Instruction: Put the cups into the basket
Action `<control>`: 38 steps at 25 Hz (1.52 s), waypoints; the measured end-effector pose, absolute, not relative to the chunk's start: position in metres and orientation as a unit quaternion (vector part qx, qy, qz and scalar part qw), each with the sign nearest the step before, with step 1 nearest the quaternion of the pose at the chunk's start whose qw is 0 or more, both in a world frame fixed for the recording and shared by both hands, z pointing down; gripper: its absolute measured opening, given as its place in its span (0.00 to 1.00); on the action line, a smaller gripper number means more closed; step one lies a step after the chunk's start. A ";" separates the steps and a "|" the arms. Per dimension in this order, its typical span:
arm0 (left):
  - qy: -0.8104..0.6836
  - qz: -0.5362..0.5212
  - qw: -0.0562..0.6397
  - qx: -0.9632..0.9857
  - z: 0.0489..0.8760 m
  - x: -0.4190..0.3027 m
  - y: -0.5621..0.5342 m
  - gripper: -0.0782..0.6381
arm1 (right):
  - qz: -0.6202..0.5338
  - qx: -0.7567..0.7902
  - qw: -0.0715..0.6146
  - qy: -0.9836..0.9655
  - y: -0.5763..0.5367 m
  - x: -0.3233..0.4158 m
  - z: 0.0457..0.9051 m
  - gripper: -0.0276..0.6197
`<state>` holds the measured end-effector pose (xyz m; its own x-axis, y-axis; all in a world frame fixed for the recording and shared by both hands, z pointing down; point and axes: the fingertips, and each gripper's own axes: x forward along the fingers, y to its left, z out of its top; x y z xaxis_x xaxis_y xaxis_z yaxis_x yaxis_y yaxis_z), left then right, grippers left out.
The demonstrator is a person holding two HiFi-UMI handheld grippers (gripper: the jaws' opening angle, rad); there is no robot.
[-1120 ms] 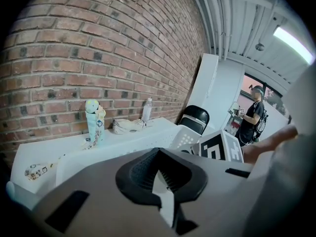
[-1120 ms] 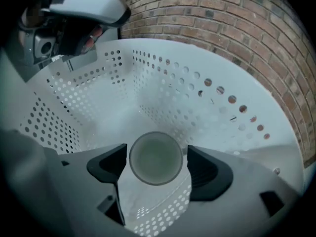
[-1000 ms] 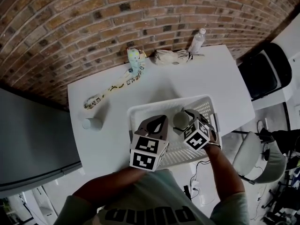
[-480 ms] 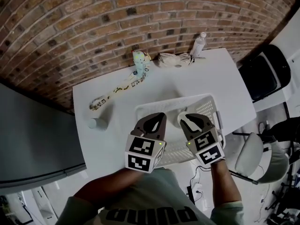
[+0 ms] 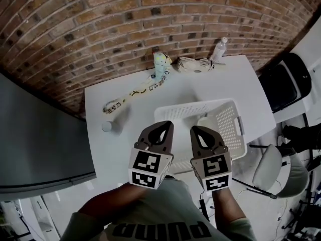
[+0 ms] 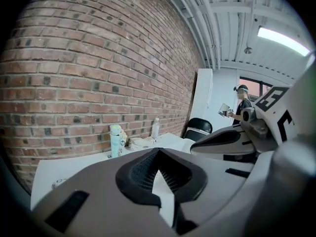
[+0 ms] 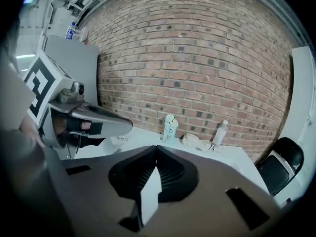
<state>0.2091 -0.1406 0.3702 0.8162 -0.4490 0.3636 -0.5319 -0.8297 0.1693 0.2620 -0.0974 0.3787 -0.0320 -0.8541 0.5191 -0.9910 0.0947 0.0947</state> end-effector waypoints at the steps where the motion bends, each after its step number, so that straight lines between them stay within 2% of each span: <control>1: -0.265 0.153 0.130 0.943 0.369 0.202 -0.141 0.11 | 0.144 0.660 0.222 -0.704 -0.098 0.255 0.374 0.06; 7: -0.301 0.141 0.118 0.936 0.362 0.148 -0.144 0.11 | 0.127 0.648 0.189 -0.727 -0.100 0.197 0.354 0.06; 24: -0.401 0.143 0.136 0.894 0.380 -0.014 -0.139 0.11 | 0.091 0.579 0.176 -0.791 -0.114 0.044 0.364 0.06; 38: -0.474 0.148 0.149 0.855 0.409 -0.105 -0.131 0.11 | 0.085 0.545 0.193 -0.811 -0.114 -0.019 0.405 0.06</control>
<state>-0.1053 -0.1313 0.4087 0.5068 -0.7670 0.3936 -0.8549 -0.5060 0.1147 -0.0188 -0.1141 0.4053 -0.3310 -0.8515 0.4067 -0.9175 0.3911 0.0721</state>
